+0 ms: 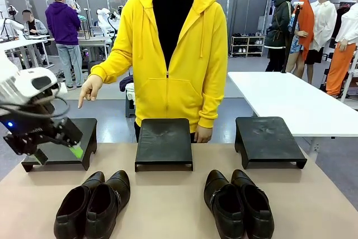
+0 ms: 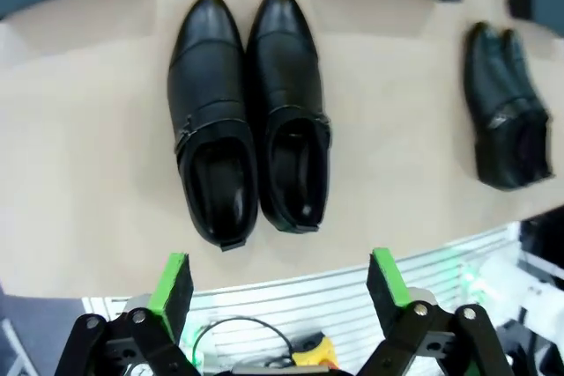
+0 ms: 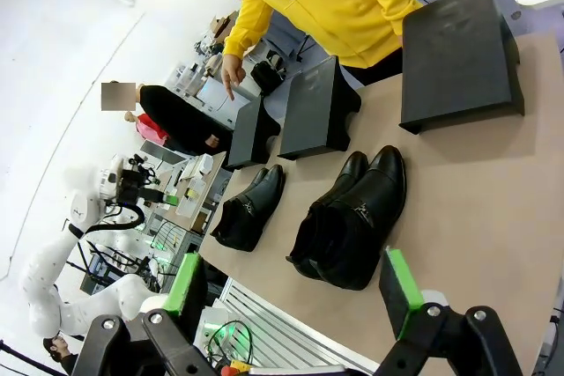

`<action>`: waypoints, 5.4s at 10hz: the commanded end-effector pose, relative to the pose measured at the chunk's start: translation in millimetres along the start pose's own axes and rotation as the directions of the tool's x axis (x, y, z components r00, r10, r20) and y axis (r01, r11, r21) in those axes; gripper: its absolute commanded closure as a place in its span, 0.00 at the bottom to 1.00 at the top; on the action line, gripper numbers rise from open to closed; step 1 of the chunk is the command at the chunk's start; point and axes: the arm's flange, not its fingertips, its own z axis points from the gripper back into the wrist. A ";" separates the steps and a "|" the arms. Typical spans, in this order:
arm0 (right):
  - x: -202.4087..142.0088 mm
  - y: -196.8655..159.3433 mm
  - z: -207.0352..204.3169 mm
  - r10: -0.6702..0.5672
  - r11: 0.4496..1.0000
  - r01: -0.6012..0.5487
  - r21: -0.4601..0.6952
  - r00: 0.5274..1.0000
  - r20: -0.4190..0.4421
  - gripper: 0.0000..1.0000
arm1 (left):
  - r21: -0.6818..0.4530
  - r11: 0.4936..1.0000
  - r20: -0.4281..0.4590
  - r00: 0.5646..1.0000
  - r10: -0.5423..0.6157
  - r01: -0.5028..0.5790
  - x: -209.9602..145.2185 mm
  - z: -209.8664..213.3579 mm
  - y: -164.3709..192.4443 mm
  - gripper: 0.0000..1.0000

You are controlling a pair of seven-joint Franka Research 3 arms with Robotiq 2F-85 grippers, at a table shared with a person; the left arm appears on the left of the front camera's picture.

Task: Place the shoes on the stand as instructed by the person.
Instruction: Pick up one pair of Shoes and place it on the Shoes Stand indicated by the person.

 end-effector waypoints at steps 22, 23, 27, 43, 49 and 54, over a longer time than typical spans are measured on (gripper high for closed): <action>-0.4 0.6 1.1 0.010 1.000 -0.010 0.008 1.000 0.004 0.00 | 0.222 0.975 -0.113 0.993 0.029 -0.003 -64.4 -192.9 19.2 1.00; -0.4 0.6 1.1 0.010 1.000 -0.010 0.008 1.000 0.004 0.00 | 0.225 0.974 -0.111 0.993 0.026 -0.001 -63.3 -190.5 19.7 1.00; -0.4 0.6 1.1 0.010 1.000 -0.010 0.008 1.000 0.004 0.00 | 0.231 0.973 -0.114 0.993 0.031 -0.004 -60.4 -187.2 20.9 1.00; -0.4 0.6 1.1 0.010 1.000 -0.010 0.008 1.000 0.004 0.00 | 0.204 0.979 0.094 0.996 0.005 -0.024 26.1 -53.7 14.5 1.00; -0.4 0.6 1.1 0.010 1.000 -0.010 0.008 1.000 0.004 0.00 | 0.307 0.952 0.208 0.976 -0.065 -0.002 64.4 -42.0 49.0 0.92; -0.4 0.6 1.1 0.010 1.000 -0.010 0.008 1.000 0.004 0.00 | 0.302 0.950 0.301 0.937 -0.176 0.081 134.2 -38.9 105.6 0.92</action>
